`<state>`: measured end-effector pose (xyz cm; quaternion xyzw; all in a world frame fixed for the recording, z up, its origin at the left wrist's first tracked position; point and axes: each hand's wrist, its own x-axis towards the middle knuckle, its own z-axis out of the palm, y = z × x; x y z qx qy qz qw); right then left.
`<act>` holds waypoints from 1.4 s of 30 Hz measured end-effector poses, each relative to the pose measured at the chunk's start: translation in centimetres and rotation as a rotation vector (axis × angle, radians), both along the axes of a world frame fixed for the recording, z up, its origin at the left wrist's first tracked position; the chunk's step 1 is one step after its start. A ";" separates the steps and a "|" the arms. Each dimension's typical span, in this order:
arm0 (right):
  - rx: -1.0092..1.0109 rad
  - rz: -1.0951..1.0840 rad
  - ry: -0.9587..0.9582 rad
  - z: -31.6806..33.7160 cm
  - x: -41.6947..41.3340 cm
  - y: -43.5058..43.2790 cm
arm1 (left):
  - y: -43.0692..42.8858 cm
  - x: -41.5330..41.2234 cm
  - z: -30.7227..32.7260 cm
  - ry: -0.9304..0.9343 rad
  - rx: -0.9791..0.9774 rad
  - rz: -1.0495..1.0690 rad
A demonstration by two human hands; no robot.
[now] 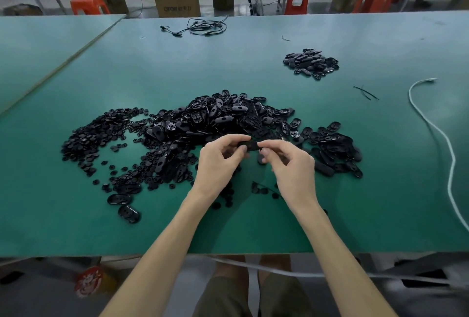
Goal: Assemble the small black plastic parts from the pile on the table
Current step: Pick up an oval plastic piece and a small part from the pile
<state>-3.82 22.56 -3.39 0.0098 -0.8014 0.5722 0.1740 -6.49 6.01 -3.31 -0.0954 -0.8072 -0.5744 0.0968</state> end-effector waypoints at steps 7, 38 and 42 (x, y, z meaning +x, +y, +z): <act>-0.107 0.010 -0.050 0.0 -0.1 0.1 | 0.1 0.0 0.1 0.004 0.028 -0.010; -0.165 0.036 -0.009 0.1 0.0 0.4 | 0.1 -0.1 -0.3 0.000 0.078 -0.121; -0.129 0.027 -0.018 0.1 0.1 0.4 | 0.1 0.0 -0.2 0.007 0.078 -0.138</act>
